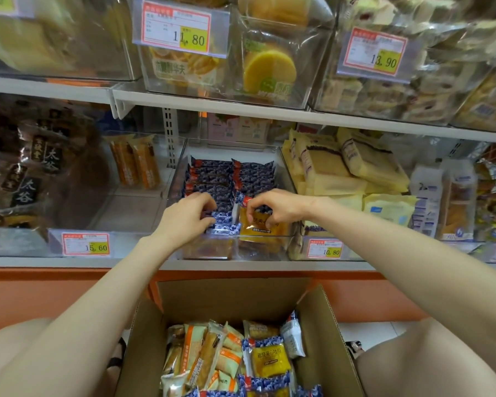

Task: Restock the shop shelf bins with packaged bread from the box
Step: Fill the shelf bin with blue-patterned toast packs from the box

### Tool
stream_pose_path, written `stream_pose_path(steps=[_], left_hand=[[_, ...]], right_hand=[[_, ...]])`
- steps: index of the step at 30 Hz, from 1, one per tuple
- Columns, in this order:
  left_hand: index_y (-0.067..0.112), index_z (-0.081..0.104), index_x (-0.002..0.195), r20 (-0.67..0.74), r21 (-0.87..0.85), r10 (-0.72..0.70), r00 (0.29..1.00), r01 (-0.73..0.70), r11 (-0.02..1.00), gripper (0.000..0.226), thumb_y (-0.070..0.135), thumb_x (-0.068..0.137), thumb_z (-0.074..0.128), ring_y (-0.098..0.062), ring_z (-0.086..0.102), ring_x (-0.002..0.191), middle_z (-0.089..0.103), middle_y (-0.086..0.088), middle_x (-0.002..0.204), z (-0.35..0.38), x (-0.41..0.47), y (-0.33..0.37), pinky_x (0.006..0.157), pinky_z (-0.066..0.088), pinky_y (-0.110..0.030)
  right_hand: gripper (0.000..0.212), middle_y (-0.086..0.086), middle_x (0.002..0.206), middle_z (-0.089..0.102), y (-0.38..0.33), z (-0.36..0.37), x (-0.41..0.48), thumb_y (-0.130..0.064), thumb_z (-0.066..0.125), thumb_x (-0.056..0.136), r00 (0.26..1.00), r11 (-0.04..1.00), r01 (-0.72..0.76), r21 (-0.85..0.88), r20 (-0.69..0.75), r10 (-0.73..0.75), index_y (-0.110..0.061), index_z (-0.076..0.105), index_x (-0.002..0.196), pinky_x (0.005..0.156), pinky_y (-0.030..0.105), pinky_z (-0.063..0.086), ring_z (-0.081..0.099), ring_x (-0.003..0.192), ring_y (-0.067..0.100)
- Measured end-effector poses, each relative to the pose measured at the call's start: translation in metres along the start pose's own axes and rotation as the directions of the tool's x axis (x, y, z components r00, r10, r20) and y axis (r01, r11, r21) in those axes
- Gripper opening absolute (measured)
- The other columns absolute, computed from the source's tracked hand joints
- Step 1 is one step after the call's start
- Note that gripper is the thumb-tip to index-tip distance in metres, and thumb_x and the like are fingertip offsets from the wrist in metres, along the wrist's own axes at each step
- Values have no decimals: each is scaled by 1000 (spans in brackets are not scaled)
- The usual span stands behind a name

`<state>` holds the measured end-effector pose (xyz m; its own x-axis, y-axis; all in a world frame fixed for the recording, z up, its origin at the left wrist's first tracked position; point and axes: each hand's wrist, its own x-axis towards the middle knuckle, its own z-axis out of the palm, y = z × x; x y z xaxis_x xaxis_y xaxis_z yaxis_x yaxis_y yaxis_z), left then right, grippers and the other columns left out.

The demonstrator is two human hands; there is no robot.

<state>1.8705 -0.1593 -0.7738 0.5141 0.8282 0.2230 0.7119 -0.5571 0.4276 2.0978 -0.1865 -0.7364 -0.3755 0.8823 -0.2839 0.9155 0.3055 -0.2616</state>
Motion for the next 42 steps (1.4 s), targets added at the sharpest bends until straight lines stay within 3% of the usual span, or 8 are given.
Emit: stream_pose_path(steps=[6, 12, 16, 20, 28, 34, 39, 42], left_hand=[[20, 42, 136, 35, -228, 181, 983, -168, 959, 58, 15, 84, 67, -15, 43, 128, 45, 0, 139, 12, 7, 23, 102, 34, -26], [22, 31, 140, 71, -13, 60, 996, -59, 998, 73, 25, 79, 72, -28, 58, 110, 45, -6, 136, 25, 11, 31, 85, 48, -41], [20, 49, 117, 168, 48, 2, 986, -10, 999, 46, 34, 79, 72, -17, 62, 98, 66, 6, 105, 19, 13, 23, 74, 46, -31], [26, 64, 93, 144, 165, -4, 990, -20, 986, 8, 25, 85, 65, -16, 61, 100, 70, 8, 98, 14, 11, 19, 75, 44, -30], [29, 61, 84, 134, 200, -49, 990, 21, 980, 5, 23, 85, 62, -19, 62, 98, 69, 5, 98, 8, 11, 12, 78, 47, -33], [28, 62, 86, 125, 202, -96, 988, 70, 977, 8, 20, 85, 62, -18, 61, 97, 68, 7, 96, -1, 11, 5, 77, 46, -30], [26, 60, 88, 110, 250, -55, 992, 26, 968, 5, 23, 85, 60, -23, 61, 96, 67, 3, 98, 1, 9, 5, 75, 44, -32], [25, 59, 87, 176, 166, -9, 984, -20, 986, 5, 21, 87, 61, -18, 59, 93, 67, 5, 96, -1, 10, 3, 71, 39, -29]], right_hand=[[34, -10, 114, 59, -4, 5, -2, -5, 72, 74, 999, 998, 23, -62, 41, -21, -26, 63, 99, 98, 44, 41, 51, 113, 15], [33, -11, 105, 57, -2, 4, -2, -4, 70, 74, 999, 994, 22, -110, 26, -19, -25, 62, 97, 90, 46, 45, 54, 102, 18], [32, -13, 109, 57, 5, -1, -4, -7, 73, 75, 998, 999, 21, -36, 56, -19, -29, 63, 96, 100, 47, 39, 50, 109, 12], [30, -16, 106, 55, 7, -4, -2, -7, 74, 76, 997, 1000, 22, 4, 70, -22, -25, 64, 98, 104, 43, 36, 46, 105, 6], [31, -18, 108, 53, 8, -2, -3, -11, 75, 77, 997, 999, 46, -17, 64, -45, -30, 62, 98, 101, 42, 38, 44, 109, 6], [28, -17, 106, 58, 4, -20, -10, -6, 73, 77, 997, 997, 61, 39, 43, -63, -25, 65, 97, 105, 30, 32, 49, 106, 3], [30, -14, 108, 59, 1, -18, -3, -6, 74, 75, 997, 1000, 13, -26, 74, -11, -27, 64, 94, 101, 41, 39, 51, 112, 11], [34, -11, 108, 60, 0, -9, 0, -5, 73, 75, 1000, 997, 6, -79, 24, -5, -33, 61, 90, 92, 47, 46, 55, 107, 17]])
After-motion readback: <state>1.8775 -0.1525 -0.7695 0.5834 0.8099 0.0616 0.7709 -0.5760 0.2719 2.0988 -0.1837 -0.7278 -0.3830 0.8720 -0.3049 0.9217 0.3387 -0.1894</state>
